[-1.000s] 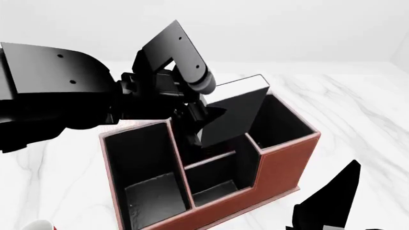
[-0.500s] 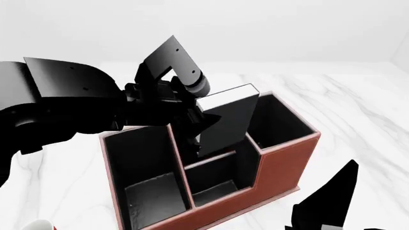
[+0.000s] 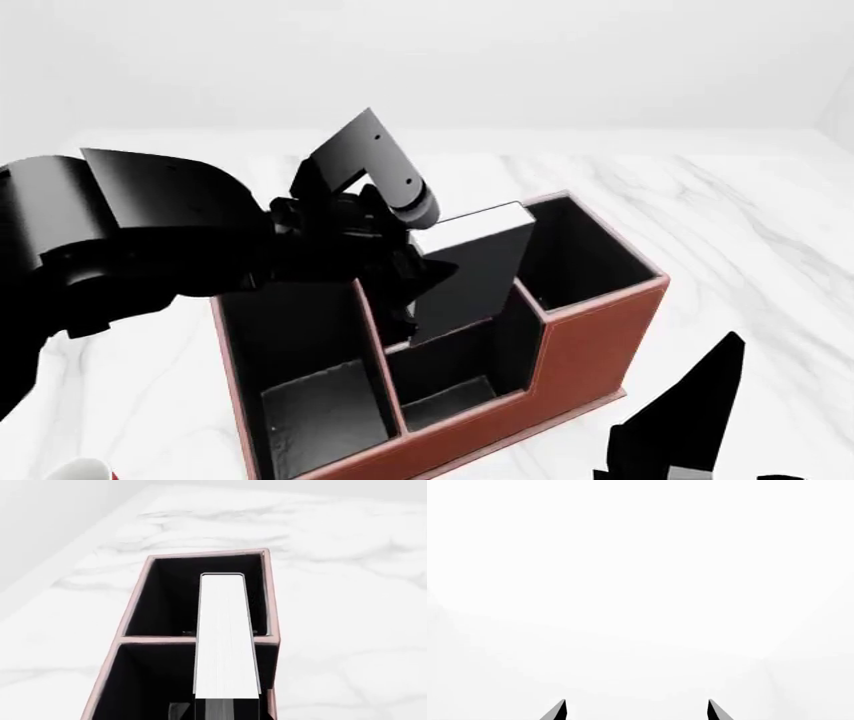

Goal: Pick up the book and place it in the back compartment of the caddy.

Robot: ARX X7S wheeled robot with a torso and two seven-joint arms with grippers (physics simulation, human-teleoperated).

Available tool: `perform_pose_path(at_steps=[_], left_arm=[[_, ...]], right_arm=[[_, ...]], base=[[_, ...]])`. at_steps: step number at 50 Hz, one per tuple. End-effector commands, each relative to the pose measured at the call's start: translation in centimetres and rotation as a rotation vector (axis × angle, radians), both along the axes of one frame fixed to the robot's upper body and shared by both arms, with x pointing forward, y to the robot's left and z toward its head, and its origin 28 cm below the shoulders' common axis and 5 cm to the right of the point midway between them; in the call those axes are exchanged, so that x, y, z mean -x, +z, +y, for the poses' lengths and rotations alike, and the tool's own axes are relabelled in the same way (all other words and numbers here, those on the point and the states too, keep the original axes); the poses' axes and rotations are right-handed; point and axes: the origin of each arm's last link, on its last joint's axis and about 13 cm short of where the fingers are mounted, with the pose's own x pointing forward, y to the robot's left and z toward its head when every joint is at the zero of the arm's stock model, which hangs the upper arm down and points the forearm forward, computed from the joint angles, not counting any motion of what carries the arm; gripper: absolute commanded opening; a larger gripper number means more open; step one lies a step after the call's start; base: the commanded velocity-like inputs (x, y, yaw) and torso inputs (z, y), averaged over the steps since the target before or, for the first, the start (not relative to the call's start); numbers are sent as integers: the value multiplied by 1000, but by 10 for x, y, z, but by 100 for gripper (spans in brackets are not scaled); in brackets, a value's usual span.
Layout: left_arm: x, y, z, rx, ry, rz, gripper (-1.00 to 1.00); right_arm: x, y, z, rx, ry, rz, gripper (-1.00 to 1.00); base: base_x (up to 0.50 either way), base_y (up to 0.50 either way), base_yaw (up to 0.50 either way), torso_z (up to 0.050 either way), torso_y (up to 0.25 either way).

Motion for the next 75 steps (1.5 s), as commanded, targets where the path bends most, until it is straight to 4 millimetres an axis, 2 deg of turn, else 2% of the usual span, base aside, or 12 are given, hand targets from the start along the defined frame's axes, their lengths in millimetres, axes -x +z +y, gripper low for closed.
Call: perform_pose_path(at_steps=[1, 55, 75], left_arm=[[-2, 6, -4, 36, -24, -31, -100], [-4, -22, -9, 27, -50, 7, -100], [-11, -38, -10, 25, -35, 35, -100]], right_arm=[[-1, 1, -1, 20, -17, -9, 100], [0, 0, -1, 22, -16, -6, 100], [-1, 0, -1, 20, -16, -5, 100]], base=[[0, 0, 0, 0, 0], [0, 0, 0, 0, 1], [0, 0, 0, 1, 2]])
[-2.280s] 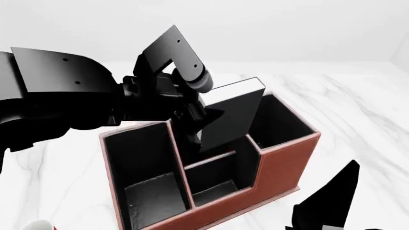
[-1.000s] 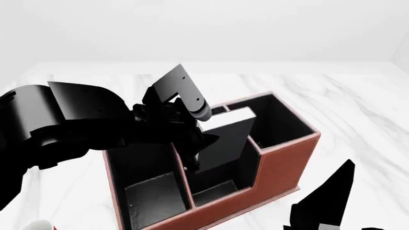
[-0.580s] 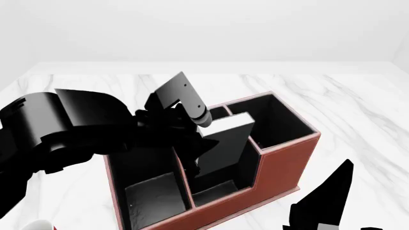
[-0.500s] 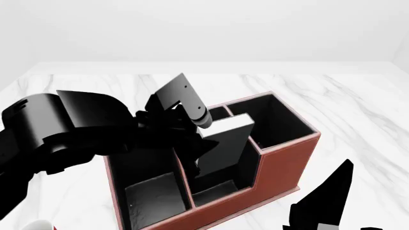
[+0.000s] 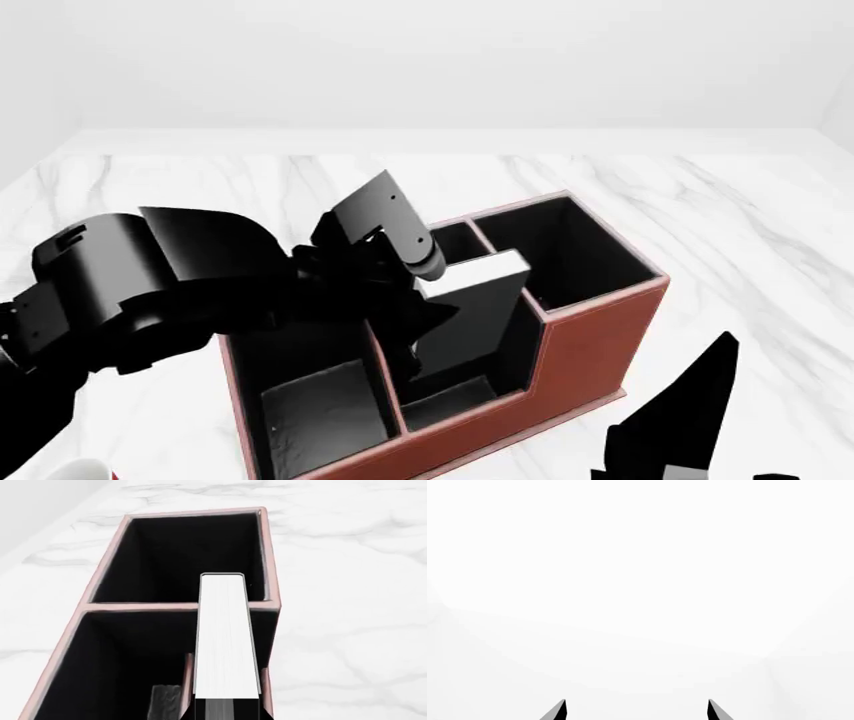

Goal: Pick up the book and place it in the back compartment of the caddy.

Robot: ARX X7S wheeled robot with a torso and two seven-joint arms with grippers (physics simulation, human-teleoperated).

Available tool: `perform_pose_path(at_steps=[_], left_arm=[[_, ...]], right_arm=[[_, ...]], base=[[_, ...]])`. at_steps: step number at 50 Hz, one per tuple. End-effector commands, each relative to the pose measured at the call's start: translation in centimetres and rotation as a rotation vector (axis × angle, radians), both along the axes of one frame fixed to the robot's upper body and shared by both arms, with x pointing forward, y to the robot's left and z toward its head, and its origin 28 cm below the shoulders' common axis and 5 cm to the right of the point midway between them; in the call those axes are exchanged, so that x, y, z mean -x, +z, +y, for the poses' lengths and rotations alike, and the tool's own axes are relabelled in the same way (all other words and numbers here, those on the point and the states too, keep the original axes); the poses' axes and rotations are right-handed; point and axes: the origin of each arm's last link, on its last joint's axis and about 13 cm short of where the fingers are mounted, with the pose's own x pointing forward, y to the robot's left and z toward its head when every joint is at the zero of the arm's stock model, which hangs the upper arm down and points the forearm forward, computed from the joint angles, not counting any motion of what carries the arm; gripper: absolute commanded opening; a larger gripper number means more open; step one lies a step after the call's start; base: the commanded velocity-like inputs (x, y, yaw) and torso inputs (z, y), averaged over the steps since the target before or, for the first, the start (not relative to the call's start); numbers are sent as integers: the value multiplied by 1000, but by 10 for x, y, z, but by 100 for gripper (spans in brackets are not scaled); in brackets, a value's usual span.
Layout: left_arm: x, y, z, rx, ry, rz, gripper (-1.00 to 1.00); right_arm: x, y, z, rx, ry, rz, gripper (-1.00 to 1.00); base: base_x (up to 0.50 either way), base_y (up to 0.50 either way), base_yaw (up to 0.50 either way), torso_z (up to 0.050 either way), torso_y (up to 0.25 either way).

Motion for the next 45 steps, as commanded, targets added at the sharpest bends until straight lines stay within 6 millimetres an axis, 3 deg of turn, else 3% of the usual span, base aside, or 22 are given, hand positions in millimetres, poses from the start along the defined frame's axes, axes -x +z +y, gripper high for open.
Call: perform_pose_path(at_steps=[1, 45], left_arm=[[-5, 5, -6, 58, -17, -20, -100], [-8, -21, -10, 25, -18, 20, -100]], right_arm=[[-1, 2, -1, 18, -17, -11, 100], [-1, -1, -1, 17, -15, -4, 100]], base=[[0, 0, 0, 0, 0], [0, 0, 0, 0, 1]])
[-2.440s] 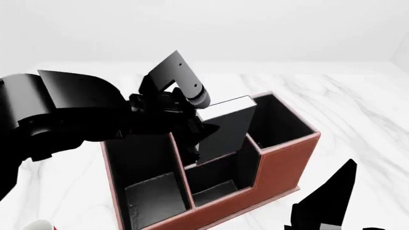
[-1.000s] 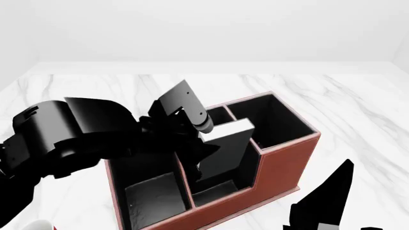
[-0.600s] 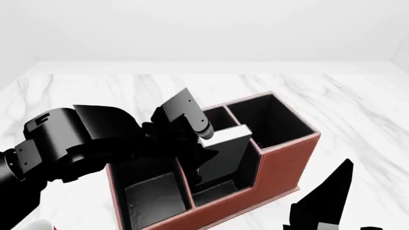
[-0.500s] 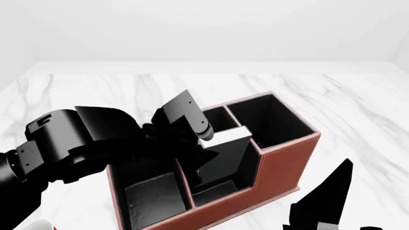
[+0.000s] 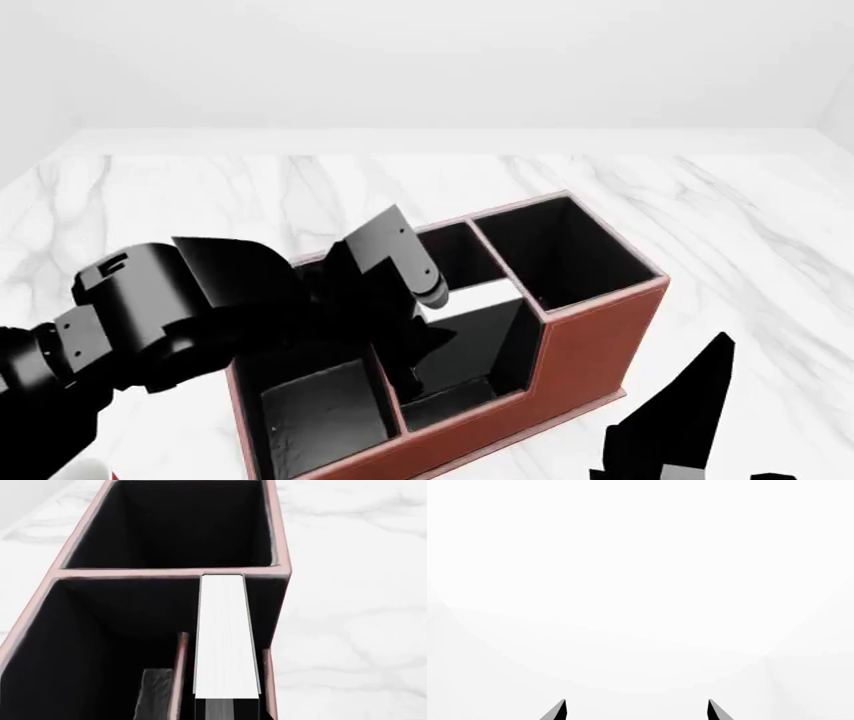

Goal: Pick up the book and place it in the back compartment of the caddy.

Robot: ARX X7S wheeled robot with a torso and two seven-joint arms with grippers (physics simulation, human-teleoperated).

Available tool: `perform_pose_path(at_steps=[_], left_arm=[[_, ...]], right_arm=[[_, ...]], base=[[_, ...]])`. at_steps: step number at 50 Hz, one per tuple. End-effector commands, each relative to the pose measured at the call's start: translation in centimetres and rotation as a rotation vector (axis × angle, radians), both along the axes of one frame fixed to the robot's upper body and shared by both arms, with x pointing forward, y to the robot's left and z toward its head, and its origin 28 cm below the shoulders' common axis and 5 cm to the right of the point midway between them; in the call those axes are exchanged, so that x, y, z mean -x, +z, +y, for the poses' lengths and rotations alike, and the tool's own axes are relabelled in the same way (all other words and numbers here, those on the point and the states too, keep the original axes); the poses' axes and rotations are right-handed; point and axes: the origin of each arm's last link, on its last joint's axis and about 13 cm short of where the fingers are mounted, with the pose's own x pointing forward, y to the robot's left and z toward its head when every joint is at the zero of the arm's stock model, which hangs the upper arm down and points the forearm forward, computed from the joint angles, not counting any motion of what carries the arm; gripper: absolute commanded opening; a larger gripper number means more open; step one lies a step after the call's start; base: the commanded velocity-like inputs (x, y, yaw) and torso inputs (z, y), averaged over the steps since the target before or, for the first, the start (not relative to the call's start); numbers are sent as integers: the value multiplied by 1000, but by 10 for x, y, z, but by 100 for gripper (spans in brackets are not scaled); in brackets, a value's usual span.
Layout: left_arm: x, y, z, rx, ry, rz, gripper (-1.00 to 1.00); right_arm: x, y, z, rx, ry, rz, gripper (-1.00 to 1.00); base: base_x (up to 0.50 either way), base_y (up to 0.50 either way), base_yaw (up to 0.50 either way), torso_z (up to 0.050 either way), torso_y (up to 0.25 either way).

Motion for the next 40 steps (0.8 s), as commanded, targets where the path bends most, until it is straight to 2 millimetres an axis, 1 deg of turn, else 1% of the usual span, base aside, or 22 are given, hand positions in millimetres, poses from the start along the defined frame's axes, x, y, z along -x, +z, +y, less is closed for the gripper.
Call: perform_pose_path(at_steps=[1, 12, 13, 23, 32, 37, 38, 40], left_arm=[[-4, 7, -7, 62, -20, -16, -100], [-5, 4, -9, 73, -11, -15, -100], [-5, 4, -9, 72, -14, -15, 100], [-1, 6, -10, 75, -38, -40, 100], [10, 21, -10, 72, -75, -90, 100], [18, 37, -10, 94, -88, -123, 100], [22, 44, -9, 90, -105, -152, 100], [25, 50, -8, 98, -97, -156, 100]], right_arm=[[-1, 1, -1, 19, -16, -11, 100], [-1, 0, -1, 20, -15, -9, 100], [-2, 0, -1, 19, -14, -8, 100], [-1, 1, 0, 20, -13, -8, 100], [-1, 1, 0, 20, -13, -9, 100], [-1, 1, -1, 20, -15, -10, 100], [-1, 2, -1, 20, -15, -12, 100], [-1, 1, -1, 20, -15, -11, 100]], base=[[0, 0, 0, 10, 0], [0, 0, 0, 0, 2], [0, 0, 0, 0, 0], [0, 0, 0, 0, 0], [0, 0, 0, 0, 0], [0, 0, 0, 0, 0], [0, 0, 0, 0, 0], [0, 0, 0, 0, 0]])
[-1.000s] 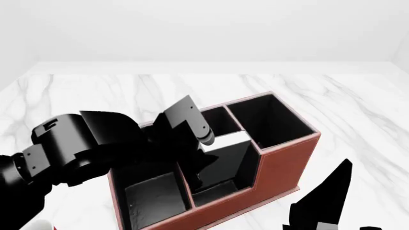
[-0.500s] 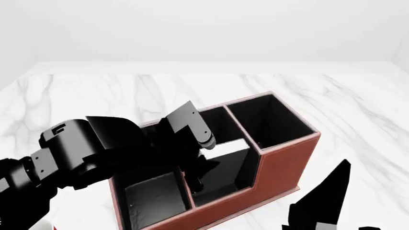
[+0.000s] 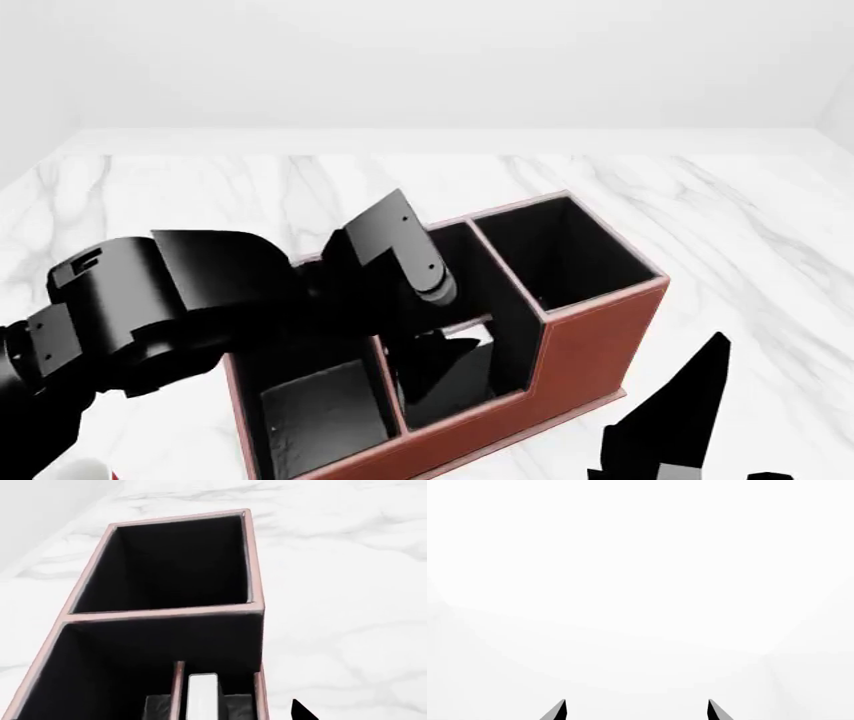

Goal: Pick up the book and place it in the back compartment of the caddy.

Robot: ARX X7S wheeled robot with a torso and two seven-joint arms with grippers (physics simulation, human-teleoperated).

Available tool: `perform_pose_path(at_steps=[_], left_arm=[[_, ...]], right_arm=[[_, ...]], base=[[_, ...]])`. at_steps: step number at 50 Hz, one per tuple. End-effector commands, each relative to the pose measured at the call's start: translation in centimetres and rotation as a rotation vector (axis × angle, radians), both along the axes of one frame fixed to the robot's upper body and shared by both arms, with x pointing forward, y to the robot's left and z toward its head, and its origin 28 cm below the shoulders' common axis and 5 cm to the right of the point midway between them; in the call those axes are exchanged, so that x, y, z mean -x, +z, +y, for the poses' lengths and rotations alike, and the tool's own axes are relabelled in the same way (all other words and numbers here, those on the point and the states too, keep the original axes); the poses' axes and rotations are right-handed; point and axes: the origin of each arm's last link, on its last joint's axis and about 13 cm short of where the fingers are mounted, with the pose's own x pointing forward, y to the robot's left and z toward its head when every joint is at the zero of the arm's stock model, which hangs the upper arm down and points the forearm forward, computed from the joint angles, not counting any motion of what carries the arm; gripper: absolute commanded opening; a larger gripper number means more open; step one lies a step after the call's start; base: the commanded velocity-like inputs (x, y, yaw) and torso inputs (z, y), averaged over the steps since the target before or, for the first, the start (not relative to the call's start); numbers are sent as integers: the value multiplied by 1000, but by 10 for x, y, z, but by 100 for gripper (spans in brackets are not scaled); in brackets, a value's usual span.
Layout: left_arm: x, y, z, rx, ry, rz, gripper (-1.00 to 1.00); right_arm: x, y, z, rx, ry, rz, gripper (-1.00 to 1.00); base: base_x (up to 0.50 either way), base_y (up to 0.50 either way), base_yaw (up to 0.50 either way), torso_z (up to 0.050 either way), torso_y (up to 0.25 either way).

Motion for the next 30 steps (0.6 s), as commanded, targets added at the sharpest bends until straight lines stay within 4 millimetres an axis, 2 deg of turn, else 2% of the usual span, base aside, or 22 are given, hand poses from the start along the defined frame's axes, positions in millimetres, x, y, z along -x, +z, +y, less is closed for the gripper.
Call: perform_pose_path(at_steps=[1, 2, 10, 16, 20, 22, 25, 26, 30], left_arm=[[16, 38, -3, 59, -62, -100, 100], [22, 46, -2, 69, -74, -125, 100], [42, 75, 14, 113, -64, -220, 100], [64, 86, 36, 165, -29, -291, 100], [74, 88, 49, 217, -2, -354, 100], [86, 86, 58, 245, 4, -383, 100], [89, 84, 59, 256, 4, -395, 100], [100, 76, 71, 326, 31, -417, 100], [110, 65, 79, 350, 56, -452, 100]], right_arm=[[0, 2, -1, 19, -17, -15, 100], [0, 3, -1, 19, -17, -15, 100], [0, 3, -1, 20, -16, -16, 100], [0, 3, 0, 22, -15, -16, 100], [1, 4, 0, 23, -14, -19, 100], [0, 4, 0, 22, -15, -19, 100], [0, 4, 0, 22, -15, -19, 100], [1, 4, 0, 24, -15, -19, 100], [1, 4, 1, 25, -13, -19, 100]], base=[[0, 0, 0, 0, 0], [0, 0, 0, 0, 0], [0, 0, 0, 0, 0], [0, 0, 0, 0, 0], [0, 0, 0, 0, 0], [0, 0, 0, 0, 0], [0, 0, 0, 0, 0], [0, 0, 0, 0, 0], [0, 0, 0, 0, 0]])
